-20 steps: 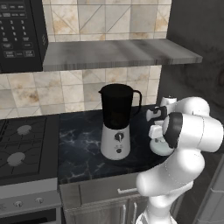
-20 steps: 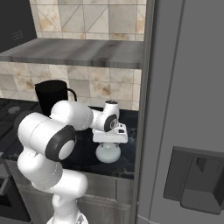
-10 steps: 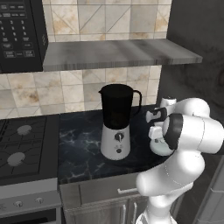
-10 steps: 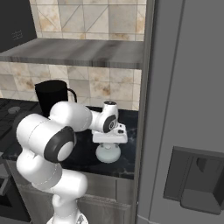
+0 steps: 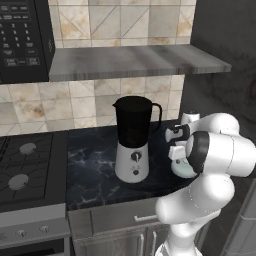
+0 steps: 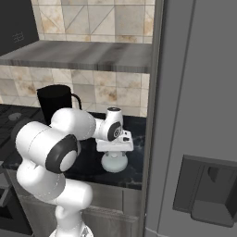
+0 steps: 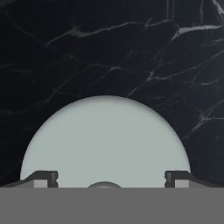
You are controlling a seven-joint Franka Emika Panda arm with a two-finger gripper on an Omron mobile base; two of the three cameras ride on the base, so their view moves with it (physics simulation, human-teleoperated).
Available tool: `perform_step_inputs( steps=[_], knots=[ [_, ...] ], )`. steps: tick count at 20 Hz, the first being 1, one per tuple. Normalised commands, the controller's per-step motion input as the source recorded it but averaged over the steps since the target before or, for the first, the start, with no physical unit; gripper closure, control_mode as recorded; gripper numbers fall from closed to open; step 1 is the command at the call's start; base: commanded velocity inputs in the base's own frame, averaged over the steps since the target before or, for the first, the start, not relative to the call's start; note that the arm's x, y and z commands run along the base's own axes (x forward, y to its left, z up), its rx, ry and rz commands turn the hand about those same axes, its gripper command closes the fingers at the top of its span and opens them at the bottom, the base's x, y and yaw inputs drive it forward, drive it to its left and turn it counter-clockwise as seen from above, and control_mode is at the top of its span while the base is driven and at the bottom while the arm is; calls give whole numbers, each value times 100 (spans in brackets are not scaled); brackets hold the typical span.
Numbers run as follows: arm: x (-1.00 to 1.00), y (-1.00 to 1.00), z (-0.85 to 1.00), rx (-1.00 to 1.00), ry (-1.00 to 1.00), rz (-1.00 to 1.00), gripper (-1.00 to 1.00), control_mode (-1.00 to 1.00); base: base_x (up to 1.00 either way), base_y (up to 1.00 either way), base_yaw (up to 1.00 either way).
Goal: Open the blender lid, put the pear in the blender, close the lid, and start the blender.
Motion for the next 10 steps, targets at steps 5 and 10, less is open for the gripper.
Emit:
perform_step_inputs(
  steps=[5,10],
  knots=[
    [-27,0,-22,0,-2,0,-100,-100,0,0,0],
    [-23,0,-26,0,-2,0,-100,-100,0,0,0]
  ],
)
